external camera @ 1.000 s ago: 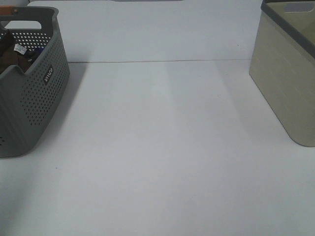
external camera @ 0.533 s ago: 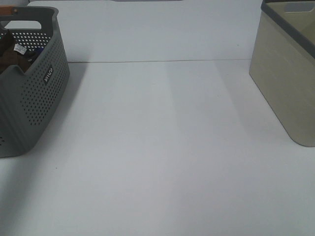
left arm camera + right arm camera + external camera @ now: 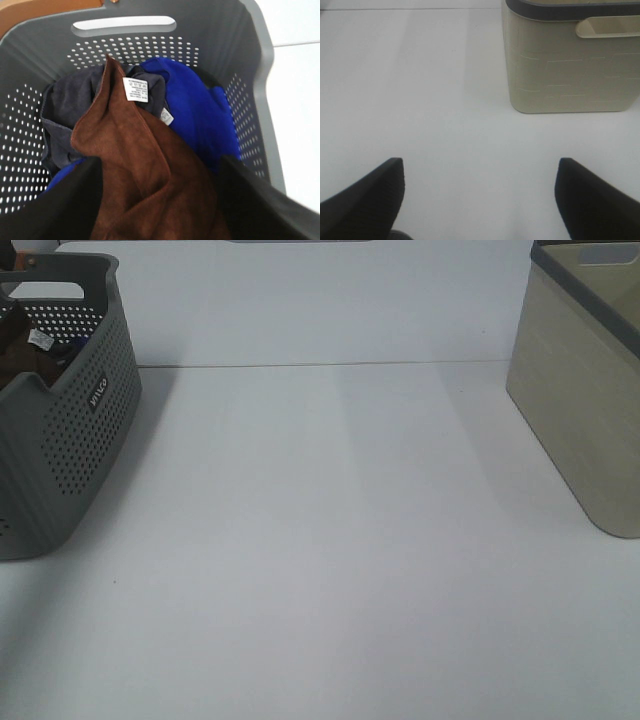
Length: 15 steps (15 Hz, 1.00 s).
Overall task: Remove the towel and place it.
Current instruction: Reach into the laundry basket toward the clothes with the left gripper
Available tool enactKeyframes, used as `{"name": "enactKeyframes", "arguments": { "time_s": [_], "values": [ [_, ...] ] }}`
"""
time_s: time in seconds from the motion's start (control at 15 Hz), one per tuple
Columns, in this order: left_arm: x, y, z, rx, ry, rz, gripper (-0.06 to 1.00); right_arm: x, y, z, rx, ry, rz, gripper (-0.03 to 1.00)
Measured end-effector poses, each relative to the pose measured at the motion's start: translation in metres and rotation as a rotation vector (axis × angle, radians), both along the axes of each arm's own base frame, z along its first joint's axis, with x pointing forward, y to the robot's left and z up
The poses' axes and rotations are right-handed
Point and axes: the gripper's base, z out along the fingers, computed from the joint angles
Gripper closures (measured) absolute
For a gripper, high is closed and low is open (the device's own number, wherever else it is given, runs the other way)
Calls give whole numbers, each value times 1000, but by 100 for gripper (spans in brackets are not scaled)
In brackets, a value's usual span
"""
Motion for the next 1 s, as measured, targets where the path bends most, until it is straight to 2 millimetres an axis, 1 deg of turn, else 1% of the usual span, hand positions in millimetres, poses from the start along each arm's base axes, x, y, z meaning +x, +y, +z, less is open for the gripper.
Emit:
{"name": "enactKeyframes", "arguments": {
  "time_s": [0.13,0.33,0.4,0.53,0.73,0.87,1.0],
  "values": [
    [25,9,-12,-1,25,39,31,0,0,0,0,0,0,19],
    [56,21,-26,15,14,70,31,0,0,0,0,0,0,19],
    [68,24,-35,36,10,73,31,0,0,0,0,0,0,19],
    [81,27,-52,70,20,84,31,0,0,0,0,0,0,19],
    [95,31,-76,114,26,89,31,0,0,0,0,0,0,19],
    [101,32,-88,129,13,80,31,0,0,0,0,0,0,19],
    [106,34,-98,146,-6,74,34,0,0,0,0,0,0,19]
  ]
}}
